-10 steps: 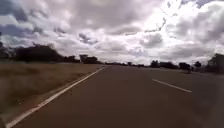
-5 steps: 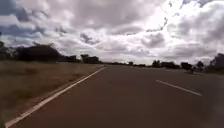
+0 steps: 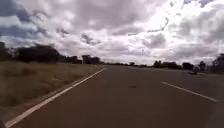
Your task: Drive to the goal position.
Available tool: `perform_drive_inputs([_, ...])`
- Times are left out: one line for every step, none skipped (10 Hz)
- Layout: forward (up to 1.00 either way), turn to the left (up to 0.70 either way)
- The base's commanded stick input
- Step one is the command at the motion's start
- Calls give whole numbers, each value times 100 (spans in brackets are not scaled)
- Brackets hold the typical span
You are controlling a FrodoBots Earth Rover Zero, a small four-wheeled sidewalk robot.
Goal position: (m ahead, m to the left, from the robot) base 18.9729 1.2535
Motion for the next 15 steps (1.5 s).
perform_drive_inputs([70, 0])
perform_drive_inputs([70, 0])
perform_drive_inputs([70, 0])
perform_drive_inputs([70, 0])
perform_drive_inputs([70, 0])
perform_drive_inputs([70, 0])
perform_drive_inputs([70, 0])
perform_drive_inputs([70, 0])
perform_drive_inputs([70, 0])
perform_drive_inputs([70, 0])
perform_drive_inputs([70, 0])
perform_drive_inputs([70, 0])
perform_drive_inputs([70, 0])
perform_drive_inputs([70, 0])
perform_drive_inputs([70, 0])
